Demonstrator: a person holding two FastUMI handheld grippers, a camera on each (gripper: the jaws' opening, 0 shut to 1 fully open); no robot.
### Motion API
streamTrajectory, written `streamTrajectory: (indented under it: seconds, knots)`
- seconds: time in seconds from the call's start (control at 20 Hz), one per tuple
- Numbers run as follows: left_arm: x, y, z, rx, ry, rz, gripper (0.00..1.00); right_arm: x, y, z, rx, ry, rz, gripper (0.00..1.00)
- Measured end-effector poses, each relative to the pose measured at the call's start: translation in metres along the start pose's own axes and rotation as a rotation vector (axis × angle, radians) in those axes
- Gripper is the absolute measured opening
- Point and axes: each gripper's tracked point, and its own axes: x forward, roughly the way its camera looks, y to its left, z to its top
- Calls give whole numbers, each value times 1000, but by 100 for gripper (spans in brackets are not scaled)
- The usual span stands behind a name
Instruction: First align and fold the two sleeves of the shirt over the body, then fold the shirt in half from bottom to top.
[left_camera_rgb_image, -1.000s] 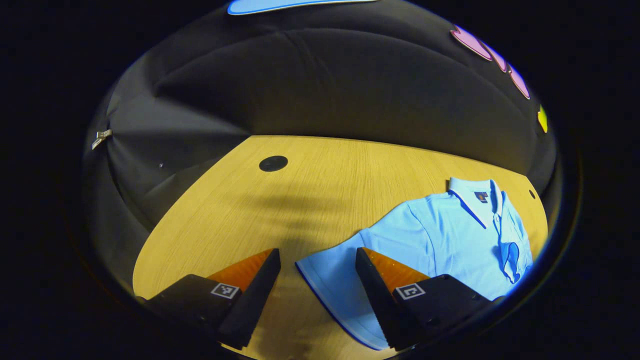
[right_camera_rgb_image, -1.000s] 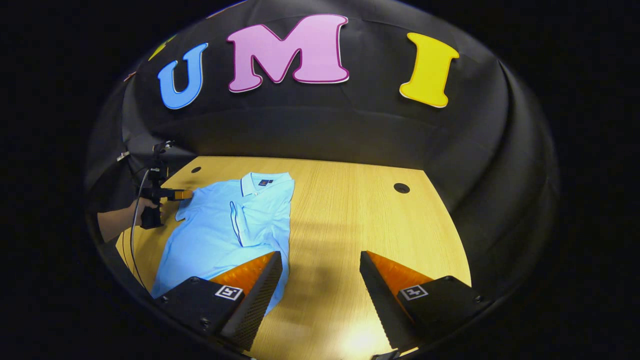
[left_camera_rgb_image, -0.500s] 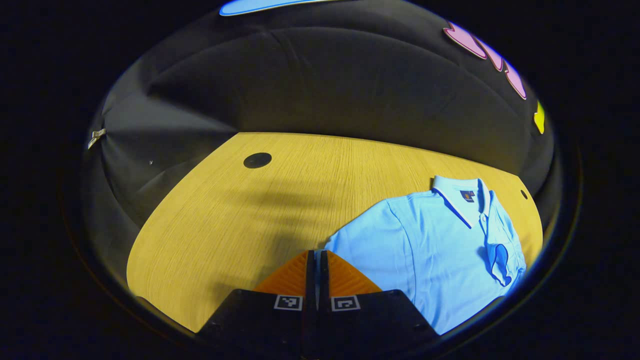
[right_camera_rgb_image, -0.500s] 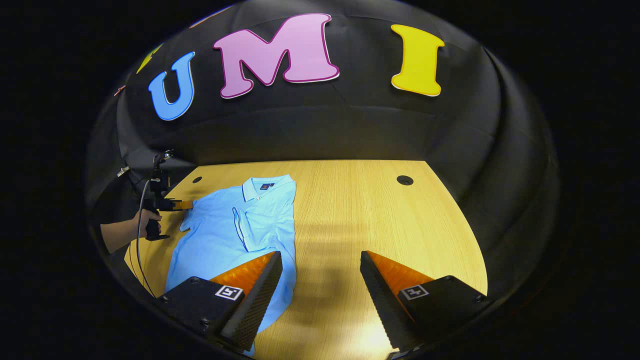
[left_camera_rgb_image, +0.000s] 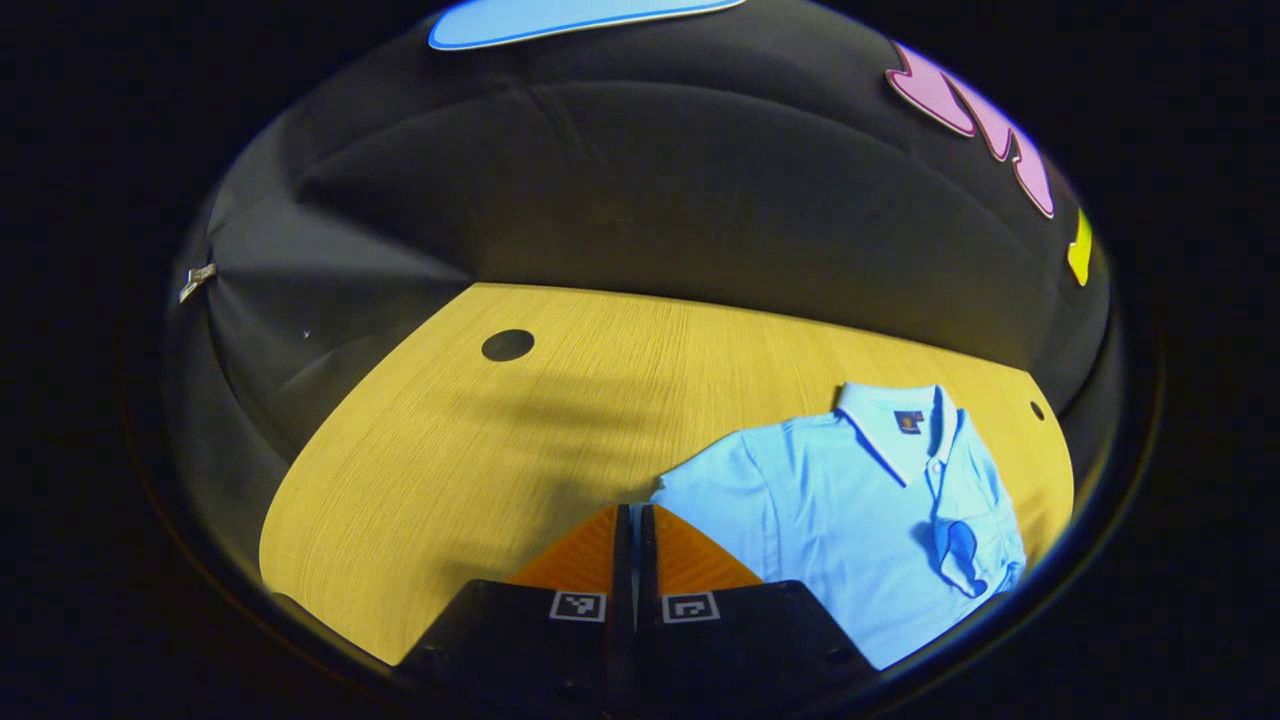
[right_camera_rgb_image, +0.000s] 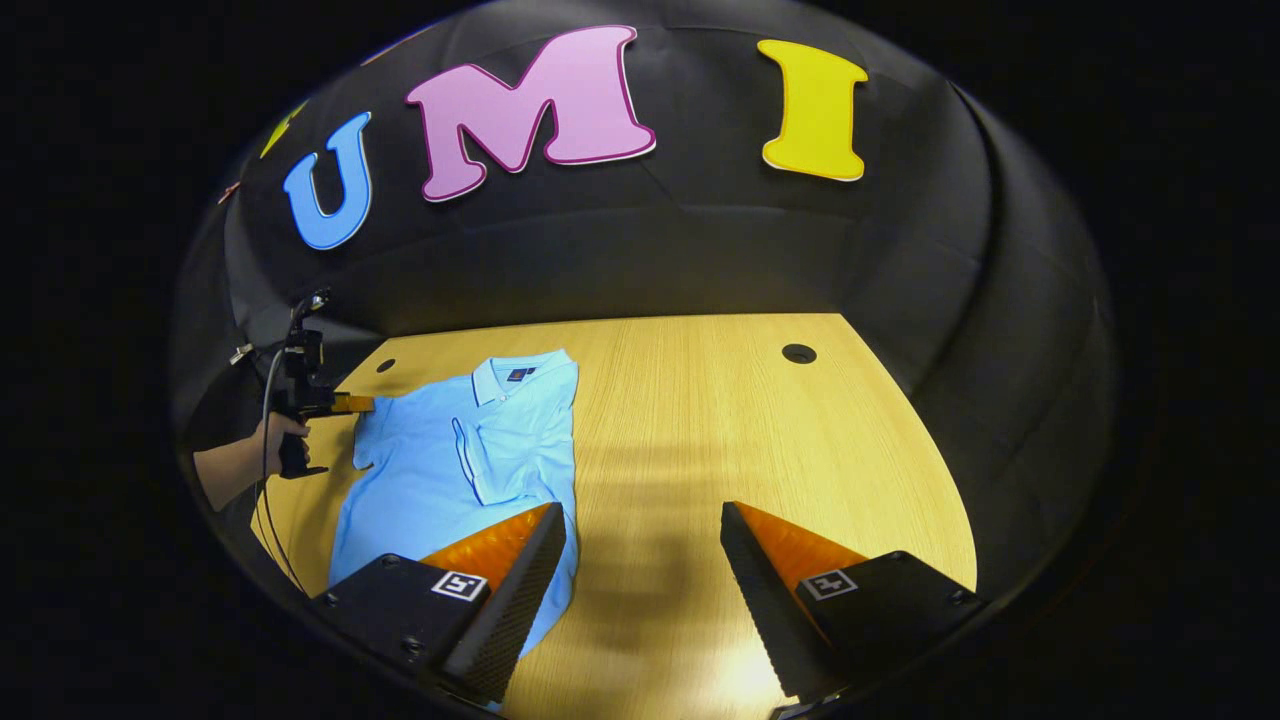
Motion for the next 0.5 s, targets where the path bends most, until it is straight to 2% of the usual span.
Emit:
streamTrajectory:
  seconds: [0.25,0.5]
  knots:
    - [-26,-36,21,-10,-23,-59,6,2,5,-1,-7,2,22,97]
    - [-50,-99,29,-35,-25,-163,6,6,11,4,29,-7,41,98]
